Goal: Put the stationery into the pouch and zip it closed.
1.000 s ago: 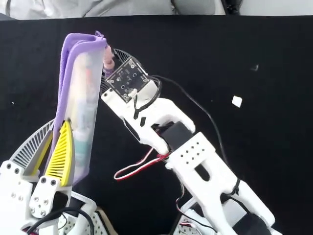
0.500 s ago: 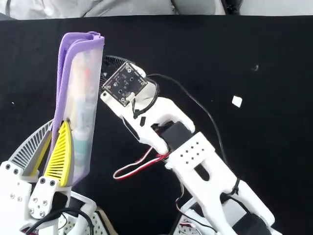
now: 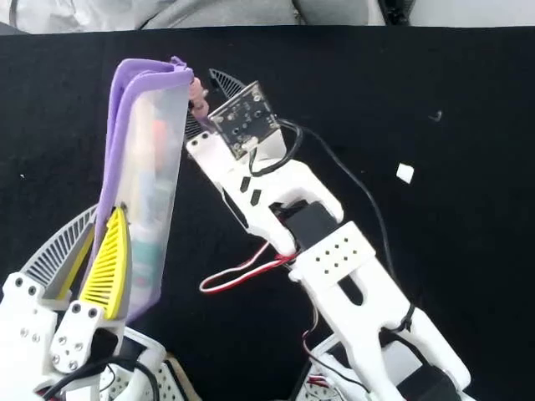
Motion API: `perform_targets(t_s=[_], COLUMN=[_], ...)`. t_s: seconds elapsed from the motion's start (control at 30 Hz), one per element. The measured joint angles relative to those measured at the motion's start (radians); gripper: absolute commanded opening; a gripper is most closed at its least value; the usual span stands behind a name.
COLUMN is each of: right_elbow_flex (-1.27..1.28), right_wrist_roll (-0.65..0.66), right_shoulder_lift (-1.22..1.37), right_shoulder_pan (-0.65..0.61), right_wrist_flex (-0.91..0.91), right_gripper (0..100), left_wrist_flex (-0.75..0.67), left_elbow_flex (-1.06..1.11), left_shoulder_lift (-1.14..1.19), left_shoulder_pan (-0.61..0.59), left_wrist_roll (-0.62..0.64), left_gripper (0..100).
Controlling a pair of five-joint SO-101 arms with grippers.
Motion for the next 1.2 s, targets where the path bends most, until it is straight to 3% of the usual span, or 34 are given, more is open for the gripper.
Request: perform_targets(t_s=[0.17,0.47,0.73,0.97,1.2], right_elbow_flex=[0.000,-0.014,-0.014,-0.014,0.005], right_wrist_roll=[-0.003,-0.006,-0.002,0.149,0.206], right_shoulder_lift=[0.020,0.095,0.095,0.095,0.094], right_shoulder_pan=[0.002,0.002,0.002,0.008,0.012], right_wrist_flex=[-0.060,-0.101,-0.101,-0.094,-0.051], right_gripper=[18.5,18.1,2.7,1.1,1.1], left_wrist_flex=[-0.003,-0.003,-0.003,-0.002,0.000], left_elbow_flex=[-0.002,-0.002,-0.002,0.000,0.002], left_shoulder_lift=[0.000,0.000,0.000,0.000,0.000], left_shoulder_pan=[0.080,0.092,0.092,0.092,0.092], left_wrist_roll=[0.003,0.006,0.006,0.006,0.005], left_gripper=[3,3,3,3,3])
